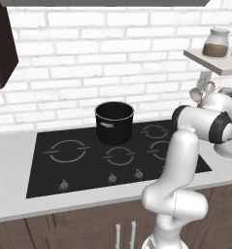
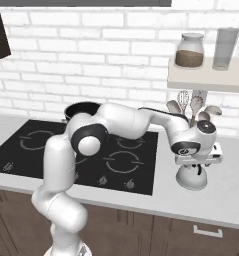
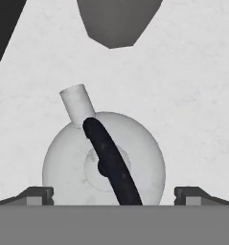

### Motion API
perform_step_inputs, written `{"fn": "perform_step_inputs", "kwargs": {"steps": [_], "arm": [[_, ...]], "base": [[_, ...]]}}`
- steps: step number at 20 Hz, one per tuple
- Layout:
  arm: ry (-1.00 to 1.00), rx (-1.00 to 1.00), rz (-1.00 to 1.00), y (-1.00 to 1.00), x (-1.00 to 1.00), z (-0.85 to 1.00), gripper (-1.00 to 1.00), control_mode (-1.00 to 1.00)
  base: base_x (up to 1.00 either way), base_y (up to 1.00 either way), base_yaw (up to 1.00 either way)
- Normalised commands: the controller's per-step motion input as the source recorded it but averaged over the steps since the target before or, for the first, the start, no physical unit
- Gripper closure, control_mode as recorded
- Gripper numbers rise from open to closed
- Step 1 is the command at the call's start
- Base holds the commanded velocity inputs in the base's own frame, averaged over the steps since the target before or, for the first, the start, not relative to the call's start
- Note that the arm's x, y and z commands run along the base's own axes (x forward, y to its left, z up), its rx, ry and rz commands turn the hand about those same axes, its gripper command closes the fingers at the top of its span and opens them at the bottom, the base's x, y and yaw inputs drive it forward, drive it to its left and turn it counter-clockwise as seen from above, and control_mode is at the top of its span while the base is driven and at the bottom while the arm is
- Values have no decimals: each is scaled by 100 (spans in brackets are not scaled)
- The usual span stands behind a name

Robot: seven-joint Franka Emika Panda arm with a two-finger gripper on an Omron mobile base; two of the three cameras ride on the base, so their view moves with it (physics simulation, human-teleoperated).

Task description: Pick the kettle from the counter and place it on a stove burner. Then turn the burner on.

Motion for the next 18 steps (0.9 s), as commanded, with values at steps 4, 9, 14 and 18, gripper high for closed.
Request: {"fn": "perform_step_inputs", "kwargs": {"steps": [4, 9, 14, 18], "arm": [[0, 2, 1, -1, 9, 0, -100, -100], [1, 4, 0, -8, 20, 0, -100, -100], [1, 1, 0, -8, 18, -8, -100, -100], [0, 1, 0, -3, 3, -7, -100, -100]], "base": [[0, 0, 0], [0, 0, 0], [0, 0, 0], [0, 0, 0]]}}
